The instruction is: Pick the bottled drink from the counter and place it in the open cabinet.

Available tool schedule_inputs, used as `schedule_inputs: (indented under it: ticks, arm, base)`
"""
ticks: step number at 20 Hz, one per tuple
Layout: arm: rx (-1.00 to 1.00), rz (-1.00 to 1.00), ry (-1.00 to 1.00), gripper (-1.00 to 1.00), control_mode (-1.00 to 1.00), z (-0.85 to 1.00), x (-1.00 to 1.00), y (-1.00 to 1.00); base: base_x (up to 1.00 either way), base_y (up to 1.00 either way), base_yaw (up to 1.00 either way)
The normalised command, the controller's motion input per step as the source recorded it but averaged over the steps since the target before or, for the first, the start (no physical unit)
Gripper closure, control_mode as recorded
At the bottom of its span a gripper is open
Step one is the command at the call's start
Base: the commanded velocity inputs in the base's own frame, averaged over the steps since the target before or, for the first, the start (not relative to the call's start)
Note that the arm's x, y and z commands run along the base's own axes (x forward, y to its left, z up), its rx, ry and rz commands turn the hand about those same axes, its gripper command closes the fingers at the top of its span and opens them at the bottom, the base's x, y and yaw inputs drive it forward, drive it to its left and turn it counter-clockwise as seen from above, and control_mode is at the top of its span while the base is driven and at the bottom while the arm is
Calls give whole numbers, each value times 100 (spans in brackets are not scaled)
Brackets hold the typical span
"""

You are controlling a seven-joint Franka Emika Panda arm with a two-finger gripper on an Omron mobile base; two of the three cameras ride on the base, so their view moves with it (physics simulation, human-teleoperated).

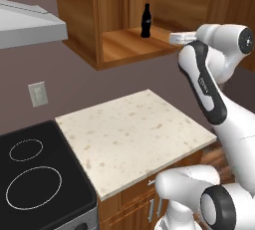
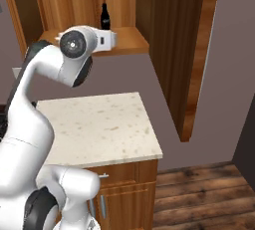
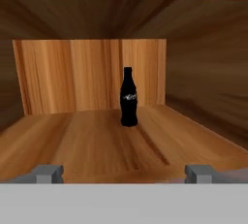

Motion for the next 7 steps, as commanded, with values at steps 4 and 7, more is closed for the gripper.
schedule_inputs:
  ticks: [4,7]
  arm:
    - [0,-9,9,-100,-100,14,-100,0]
    - [0,-10,11,-100,-100,19,-100,0]
  base:
    - [0,0,0]
    - [0,0,0]
